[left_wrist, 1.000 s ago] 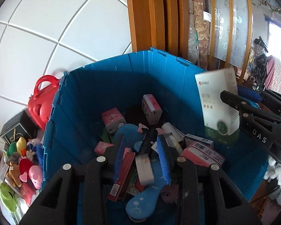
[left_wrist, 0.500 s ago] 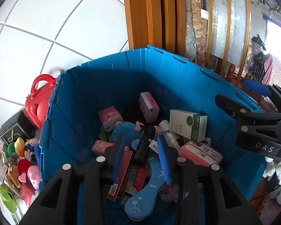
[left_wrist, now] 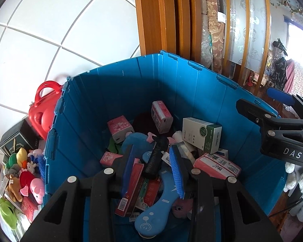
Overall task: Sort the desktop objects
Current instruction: 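Move both grippers back from the bin to the pile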
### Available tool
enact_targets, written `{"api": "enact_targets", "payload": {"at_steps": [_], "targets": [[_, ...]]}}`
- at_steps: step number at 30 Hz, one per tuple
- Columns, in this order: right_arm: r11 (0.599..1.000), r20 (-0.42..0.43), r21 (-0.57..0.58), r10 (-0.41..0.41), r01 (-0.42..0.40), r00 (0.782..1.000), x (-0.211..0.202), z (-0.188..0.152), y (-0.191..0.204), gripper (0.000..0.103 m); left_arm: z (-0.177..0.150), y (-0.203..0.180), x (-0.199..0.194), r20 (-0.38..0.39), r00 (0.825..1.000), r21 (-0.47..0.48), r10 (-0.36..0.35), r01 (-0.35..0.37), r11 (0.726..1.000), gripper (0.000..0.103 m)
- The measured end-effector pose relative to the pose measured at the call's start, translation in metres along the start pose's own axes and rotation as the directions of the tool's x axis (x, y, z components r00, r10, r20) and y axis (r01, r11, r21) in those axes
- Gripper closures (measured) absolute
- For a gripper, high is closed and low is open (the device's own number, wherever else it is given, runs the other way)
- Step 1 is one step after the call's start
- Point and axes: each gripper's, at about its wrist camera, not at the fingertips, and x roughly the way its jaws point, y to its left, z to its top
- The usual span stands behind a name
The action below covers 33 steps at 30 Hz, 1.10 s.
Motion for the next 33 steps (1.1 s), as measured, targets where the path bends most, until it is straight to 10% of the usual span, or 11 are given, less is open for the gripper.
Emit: {"api": "enact_targets", "payload": {"at_steps": [13, 16, 19, 33], "targets": [[0.999, 0.068, 0.015, 0.048, -0.049, 0.997, -0.019, -0.008, 0.010, 0.000, -0.024, 0.037, -0.071, 0.231, 0.972, -0.096, 0.045, -0.023, 0.995, 0.067], [0.996, 0.119, 0.008, 0.087, -0.089, 0.989, -0.036, -0.006, 0.030, 0.000, -0.035, 0.058, -0.089, 0.265, 0.961, -0.134, 0.077, -0.042, 0.990, 0.036], [0.987, 0.192, -0.008, 0.160, -0.162, 0.968, -0.060, -0.002, 0.056, 0.000, -0.052, 0.082, -0.110, 0.310, 0.940, -0.162, 0.144, -0.097, 0.982, 0.031], [0.911, 0.239, -0.133, 0.413, -0.391, 0.879, -0.112, 0.002, 0.242, 0.000, -0.167, 0.274, -0.138, 0.122, 0.927, -0.373, 0.354, -0.288, 0.882, 0.031]]}}
